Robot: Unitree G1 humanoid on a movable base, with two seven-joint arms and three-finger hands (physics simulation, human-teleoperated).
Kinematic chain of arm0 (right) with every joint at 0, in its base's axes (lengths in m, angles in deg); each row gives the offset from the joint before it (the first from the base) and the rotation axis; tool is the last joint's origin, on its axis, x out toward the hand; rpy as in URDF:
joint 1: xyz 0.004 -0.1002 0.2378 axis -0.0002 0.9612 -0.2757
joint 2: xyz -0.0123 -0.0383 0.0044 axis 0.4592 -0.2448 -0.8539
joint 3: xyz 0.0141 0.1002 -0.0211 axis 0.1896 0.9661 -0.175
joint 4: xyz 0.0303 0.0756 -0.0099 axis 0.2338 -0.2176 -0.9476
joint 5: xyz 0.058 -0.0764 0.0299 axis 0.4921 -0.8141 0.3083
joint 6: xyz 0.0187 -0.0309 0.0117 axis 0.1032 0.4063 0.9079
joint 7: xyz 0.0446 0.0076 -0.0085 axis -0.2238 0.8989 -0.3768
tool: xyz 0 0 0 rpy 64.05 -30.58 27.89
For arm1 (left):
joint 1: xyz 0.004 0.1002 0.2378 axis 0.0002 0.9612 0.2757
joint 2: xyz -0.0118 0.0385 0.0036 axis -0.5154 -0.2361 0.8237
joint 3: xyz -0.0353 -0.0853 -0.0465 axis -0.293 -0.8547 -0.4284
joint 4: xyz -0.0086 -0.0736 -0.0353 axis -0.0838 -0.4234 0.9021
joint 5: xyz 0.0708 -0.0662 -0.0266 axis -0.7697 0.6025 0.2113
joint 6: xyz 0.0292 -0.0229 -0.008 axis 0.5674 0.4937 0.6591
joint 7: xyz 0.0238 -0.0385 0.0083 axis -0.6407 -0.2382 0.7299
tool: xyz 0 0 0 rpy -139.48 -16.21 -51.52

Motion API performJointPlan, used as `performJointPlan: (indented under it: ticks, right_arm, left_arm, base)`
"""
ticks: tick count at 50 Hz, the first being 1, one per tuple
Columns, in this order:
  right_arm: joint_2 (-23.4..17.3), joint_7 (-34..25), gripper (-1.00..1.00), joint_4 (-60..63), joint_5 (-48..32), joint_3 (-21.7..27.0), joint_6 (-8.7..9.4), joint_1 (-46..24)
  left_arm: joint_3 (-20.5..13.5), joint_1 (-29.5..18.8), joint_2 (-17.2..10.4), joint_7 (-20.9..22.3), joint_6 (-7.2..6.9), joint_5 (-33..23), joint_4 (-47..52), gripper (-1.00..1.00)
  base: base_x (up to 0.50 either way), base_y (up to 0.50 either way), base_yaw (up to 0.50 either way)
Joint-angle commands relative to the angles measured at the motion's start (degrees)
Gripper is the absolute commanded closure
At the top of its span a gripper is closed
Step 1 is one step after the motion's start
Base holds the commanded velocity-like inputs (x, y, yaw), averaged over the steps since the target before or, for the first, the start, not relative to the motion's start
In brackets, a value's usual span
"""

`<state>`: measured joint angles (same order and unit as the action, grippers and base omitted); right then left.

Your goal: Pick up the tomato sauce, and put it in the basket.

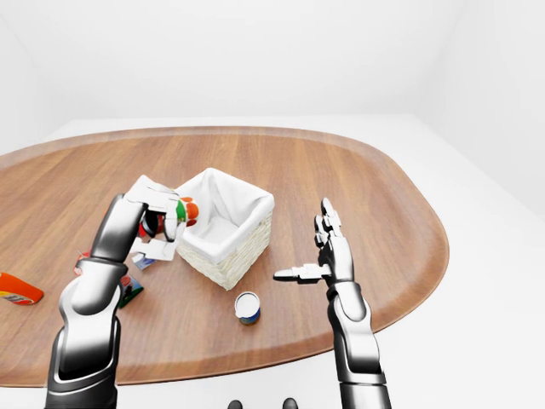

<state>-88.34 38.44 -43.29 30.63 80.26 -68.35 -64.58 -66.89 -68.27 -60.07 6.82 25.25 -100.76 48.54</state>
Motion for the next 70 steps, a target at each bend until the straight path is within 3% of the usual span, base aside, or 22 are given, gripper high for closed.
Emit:
performJointPlan:
  ticks: [1, 14, 21, 36, 51, 70]
  right_arm:
    - [0.01, 0.01, -1.0, -0.02, -0.04, -0.02, 0.0, 0.03]
    - [-0.06, 0.11, -1.0, 0.13, 0.18, 0.1, 0.0, -0.17]
    - [-0.13, 0.15, -1.0, -0.14, 0.26, 0.21, 0.0, -0.41]
    - [-0.36, 0.48, -1.0, 0.13, 0.78, 0.64, 0.0, -1.19]
    - [-0.35, 0.43, -1.0, -0.4, 0.63, 0.46, 0.0, -1.05]
    - [-0.22, 0.27, -1.0, 0.04, 0.47, 0.33, 0.0, -0.63]
  left_arm:
    - [-0.07, -5.22, -0.98, -0.85, 0.0, 1.37, -4.99, 1.0]
    - [-0.53, -11.05, -2.72, -3.14, 0.0, 3.93, -17.52, 1.0]
    - [0.11, -14.75, -4.03, -1.28, 0.0, 4.15, -22.48, 1.0]
    - [-0.53, -23.76, -6.51, -2.74, 0.0, 6.18, -39.99, 1.0]
    - [0.1, -30.59, -7.84, -2.63, 0.0, 5.34, -51.25, 1.0]
    - [0.38, -35.2, -8.13, -3.2, 0.0, 6.37, -60.89, 1.0]
  base:
    - [0.0, 0.0, 0.0]
    - [0.0, 0.0, 0.0]
    - [0.0, 0.0, 0.0]
    - [0.0, 0.0, 0.0]
    - [0.0, 0.0, 0.0]
    - [0.0, 0.0, 0.0]
